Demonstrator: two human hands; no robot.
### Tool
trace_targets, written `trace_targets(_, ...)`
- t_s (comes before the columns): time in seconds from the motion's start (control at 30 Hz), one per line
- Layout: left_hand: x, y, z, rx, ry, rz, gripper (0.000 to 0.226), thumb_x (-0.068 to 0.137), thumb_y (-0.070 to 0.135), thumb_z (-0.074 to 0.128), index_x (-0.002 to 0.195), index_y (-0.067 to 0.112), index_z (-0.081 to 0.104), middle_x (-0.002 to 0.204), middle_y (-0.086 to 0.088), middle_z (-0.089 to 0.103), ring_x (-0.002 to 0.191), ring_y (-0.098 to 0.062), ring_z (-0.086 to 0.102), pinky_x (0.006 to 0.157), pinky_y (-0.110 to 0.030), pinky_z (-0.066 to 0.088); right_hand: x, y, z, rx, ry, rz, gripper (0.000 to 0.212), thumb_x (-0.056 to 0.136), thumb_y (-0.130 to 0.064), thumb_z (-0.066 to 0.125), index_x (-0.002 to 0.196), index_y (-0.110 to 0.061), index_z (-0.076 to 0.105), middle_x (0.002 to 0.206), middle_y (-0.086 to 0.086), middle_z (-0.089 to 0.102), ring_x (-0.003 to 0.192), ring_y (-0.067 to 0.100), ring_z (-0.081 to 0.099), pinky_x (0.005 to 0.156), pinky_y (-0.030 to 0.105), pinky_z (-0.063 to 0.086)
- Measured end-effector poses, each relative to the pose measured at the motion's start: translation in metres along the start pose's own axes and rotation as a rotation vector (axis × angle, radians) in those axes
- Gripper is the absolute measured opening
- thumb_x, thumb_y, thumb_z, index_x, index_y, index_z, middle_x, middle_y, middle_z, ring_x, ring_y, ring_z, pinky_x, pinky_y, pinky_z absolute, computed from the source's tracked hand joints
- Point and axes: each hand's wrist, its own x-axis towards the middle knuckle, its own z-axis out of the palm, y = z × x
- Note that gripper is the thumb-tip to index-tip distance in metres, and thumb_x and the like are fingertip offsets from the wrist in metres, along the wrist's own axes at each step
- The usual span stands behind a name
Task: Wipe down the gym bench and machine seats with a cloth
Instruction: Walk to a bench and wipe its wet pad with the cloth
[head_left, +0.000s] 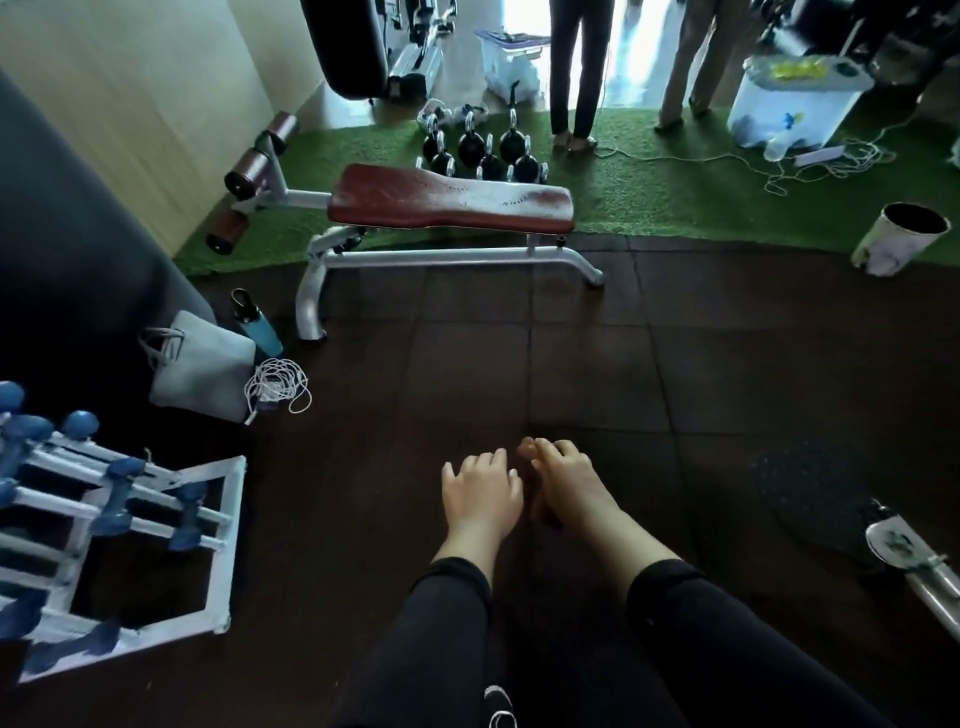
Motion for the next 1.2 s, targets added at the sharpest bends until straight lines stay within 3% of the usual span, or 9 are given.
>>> trace_targets(0.27,0.145,0.000,-0.026,0.011,-0.036,-0.015,0.044,0.101,0.034,0.036,0.140,0.017,0.044,0.137,0.002,0.054,0.127,-0.018,0.047,0.112,-0.044,0.024,0.148,-0.005,-0.028,-0.036,-0.012,-0.041,0.036,0.101,-0.024,0.036,0.137,-0.020,0.039,0.132,0.008,0.042,0.117,0.027,0.042,0.089,0.028,0.039)
trace_targets(0.4,0.223,0.005,-0.050,0.019,-0.044,-0.077,0.045,0.101,0.035,0.035,0.141,0.018,0.043,0.138,0.002,0.053,0.128,-0.018,0.047,0.111,-0.045,0.025,0.233,-0.009,-0.052,-0.104,-0.067,-0.055,0.038,0.098,-0.022,0.042,0.136,-0.018,0.038,0.131,0.010,0.042,0.115,0.030,0.044,0.093,0.035,0.044)
trace_targets(0.73,0.384,-0.006,-0.114,0.015,-0.053,-0.134,0.046,0.101,0.035,0.033,0.142,0.015,0.040,0.137,0.000,0.054,0.128,-0.018,0.048,0.112,-0.043,0.024,0.406,-0.036,-0.098,-0.165,-0.084,-0.078,0.033,0.101,-0.027,0.035,0.132,-0.018,0.041,0.129,0.009,0.044,0.111,0.028,0.046,0.089,0.037,0.047)
trace_targets(1.2,0.649,-0.067,-0.218,0.167,-0.129,0.089,0.045,0.101,0.036,0.033,0.141,0.018,0.041,0.140,-0.002,0.051,0.130,-0.022,0.045,0.113,-0.047,0.022,0.635,-0.114,-0.120,-0.054,0.062,0.097,0.040,0.100,-0.019,0.038,0.140,-0.018,0.037,0.131,0.011,0.045,0.112,0.034,0.049,0.097,0.037,0.040)
